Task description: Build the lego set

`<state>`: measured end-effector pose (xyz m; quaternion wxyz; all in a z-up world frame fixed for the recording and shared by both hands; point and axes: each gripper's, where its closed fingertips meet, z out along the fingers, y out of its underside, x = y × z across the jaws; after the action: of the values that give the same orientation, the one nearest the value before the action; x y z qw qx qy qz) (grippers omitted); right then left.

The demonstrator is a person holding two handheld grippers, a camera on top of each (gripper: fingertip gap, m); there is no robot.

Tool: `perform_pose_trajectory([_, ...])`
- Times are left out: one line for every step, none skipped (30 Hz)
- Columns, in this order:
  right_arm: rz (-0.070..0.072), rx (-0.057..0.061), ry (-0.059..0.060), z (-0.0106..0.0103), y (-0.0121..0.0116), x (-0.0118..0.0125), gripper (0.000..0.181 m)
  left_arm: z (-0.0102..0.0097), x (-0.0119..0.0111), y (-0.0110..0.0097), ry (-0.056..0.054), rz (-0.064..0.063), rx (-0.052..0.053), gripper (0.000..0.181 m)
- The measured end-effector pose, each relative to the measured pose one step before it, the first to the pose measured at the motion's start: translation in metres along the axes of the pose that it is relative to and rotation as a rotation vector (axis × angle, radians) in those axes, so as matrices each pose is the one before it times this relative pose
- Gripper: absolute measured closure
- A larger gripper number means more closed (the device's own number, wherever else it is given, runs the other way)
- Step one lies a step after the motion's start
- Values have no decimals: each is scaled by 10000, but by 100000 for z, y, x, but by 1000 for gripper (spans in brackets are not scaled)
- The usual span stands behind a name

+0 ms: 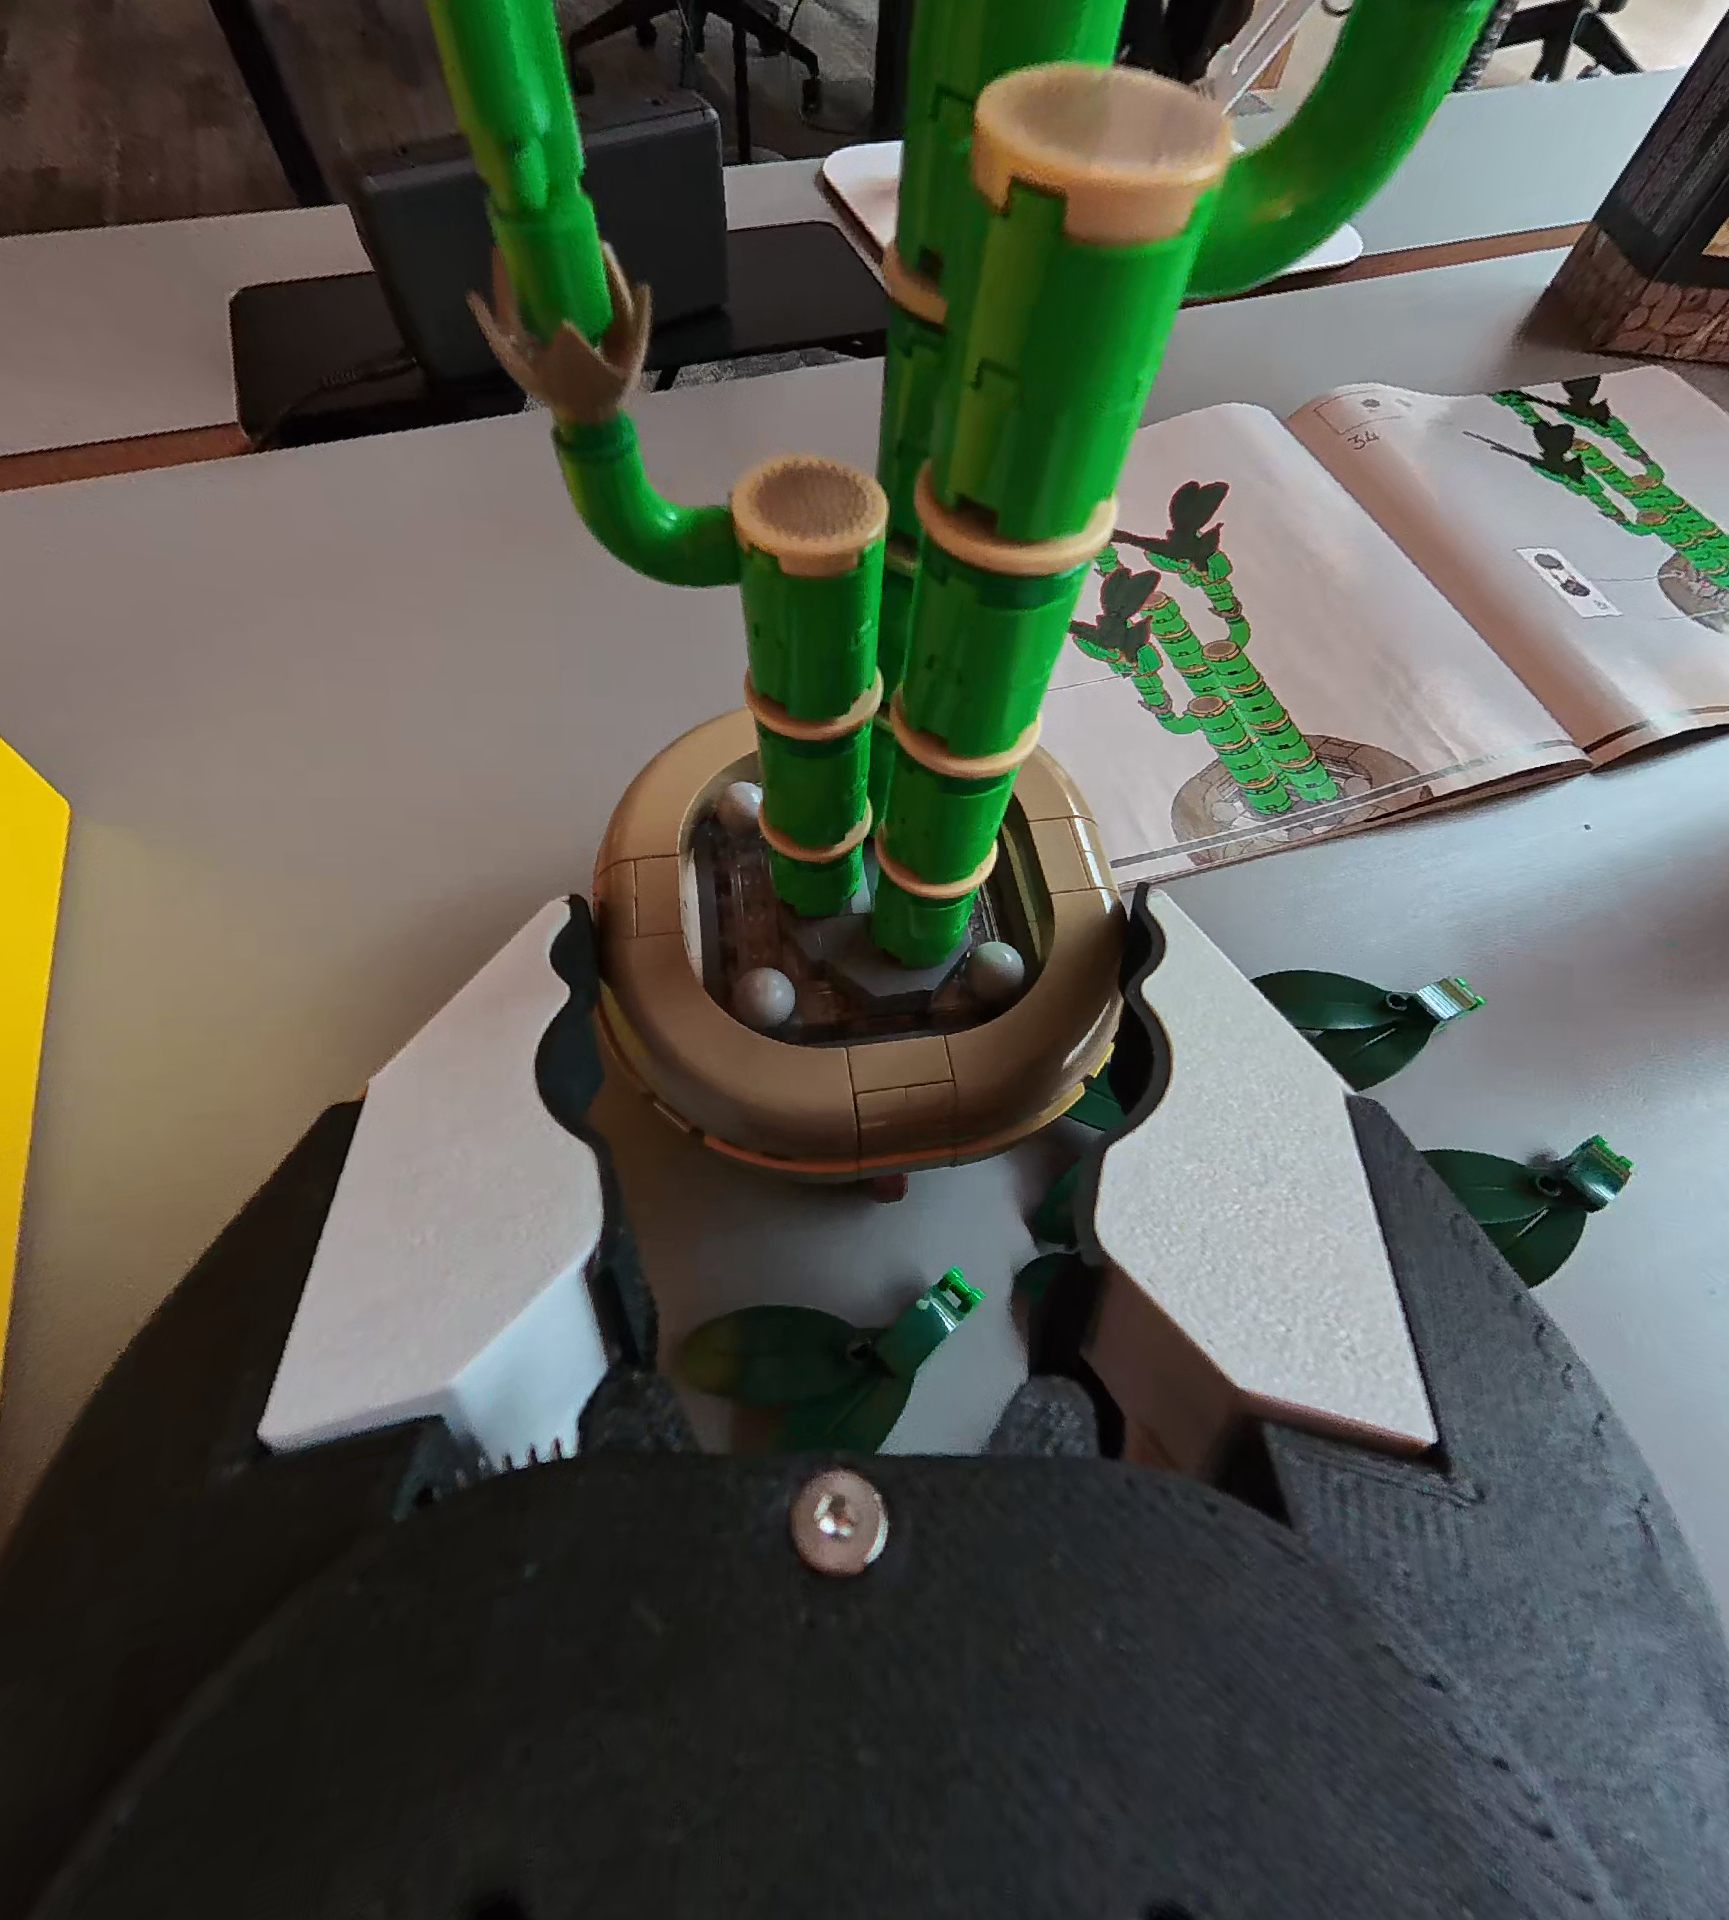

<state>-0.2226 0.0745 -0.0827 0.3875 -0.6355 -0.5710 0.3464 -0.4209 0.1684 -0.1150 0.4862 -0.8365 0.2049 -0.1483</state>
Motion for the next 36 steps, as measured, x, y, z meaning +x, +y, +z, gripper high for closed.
perform_pose_trajectory([-175,-69,117,8,6,26,176,-16,3,13,-72,-44,-11,81])
perform_pose_trajectory([-203,-62,102,36,-12,-18,176,-6,-1,11,-74,-45,-3,81])
perform_pose_trajectory([-199,-49,103,46,-51,-19,176,-4,6,-6,-76,-45,2,81])
perform_pose_trajectory([-184,-41,98,62,-86,-26,176,15,7,-9,-78,-44,5,81])
perform_pose_trajectory([-169,-25,103,64,-109,-9,176,19,-5,-6,-77,-39,11,81])
perform_pose_trajectory([-156,-33,94,76,-112,-11,176,16,14,-14,-65,-28,10,81])
perform_pose_trajectory([-139,-51,86,80,-62,-6,176,18,7,-10,-47,-21,3,81])
perform_pose_trajectory([-116,-69,93,61,-11,17,176,4,9,-11,-28,-10,0,81])
perform_pose_trajectory([-97,-60,77,65,4,20,176,-5,5,6,-9,-6,-2,81])
perform_pose_trajectory([-79,-39,60,47,10,18,176,-17,1,-2,9,-22,-1,81])
perform_pose_trajectory([-60,-20,30,30,5,-14,176,-32,9,-10,23,-11,3,81])
perform_pose_trajectory([-31,-14,21,18,16,5,176,-52,3,-14,37,-24,4,82])
perform_pose_trajectory([-13,-15,22,16,28,34,176,-74,-14,-46,49,-51,22,82])
perform_pose_trajectory([-6,-25,18,6,55,22,176,-120,-6,-107,65,-65,58,83])
perform_pose_trajectory([-13,-18,22,5,37,34,175,-161,-3,-193,76,-66,104,84])
perform_pose_trajectory([-29,-7,25,-14,20,25,176,-224,17,-272,80,-57,145,86])
perform_pose_trajectory([-23,-5,22,-16,10,29,176,-240,76,-339,114,-29,181,89])
perform_pose_trajectory([-21,-8,27,-15,0,35,176,-224,109,-305,113,10,164,90])
perform_pose_trajectory([-26,-9,40,-14,-13,47,176,-185,47,-182,67,58,83,90])
perform_pose_trajectory([-29,-17,52,-15,6,65,176,-111,5,-22,42,114,9,90])
perform_pose_trajectory([-37,-28,64,-26,21,78,175,1,-35,161,16,140,-85,87])
perform_pose_trajectory([-40,-30,49,-17,40,55,175,110,-99,323,-18,111,-186,83])
perform_pose_trajectory([-19,-26,27,-5,45,25,175,158,23,317,67,65,-176,80])
perform_pose_trajectory([0,-29,20,6,61,29,175,195,147,202,140,-4,-99,79])
perform_pose_trajectory([11,-31,8,33,71,8,175,150,137,109,131,-63,-25,78])
perform_pose_trajectory([12,-46,8,49,91,20,175,103,112,2,95,-49,39,78])
perform_pose_trajectory([2,-58,3,43,116,9,175,45,56,-47,34,17,47,78])
perform_pose_trajectory([-11,-59,9,52,101,-5,175,19,25,11,7,71,-13,78])
perform_pose_trajectory([-19,-39,9,29,71,0,175,10,12,68,-12,99,-39,78])
perform_pose_trajectory([-16,-24,13,11,29,-8,175,10,14,56,-11,113,-39,78])
perform_pose_trajectory([-9,-10,7,-1,7,6,175,18,49,28,9,115,-28,77])
perform_pose_trajectory([1,8,11,-26,-25,25,176,5,30,-17,11,120,-2,76])
perform_pose_trajectory([13,17,10,-31,-24,36,176,-19,-46,-103,-22,125,36,73])
perform_pose_trajectory([21,20,2,-33,-13,19,176,-46,-33,-144,-8,143,66,69])
perform_pose_trajectory([20,17,4,-24,0,39,176,-27,13,-125,43,161,59,65])
perform_pose_trajectory([17,9,3,-27,19,28,176,1,68,-40,96,163,28,59])
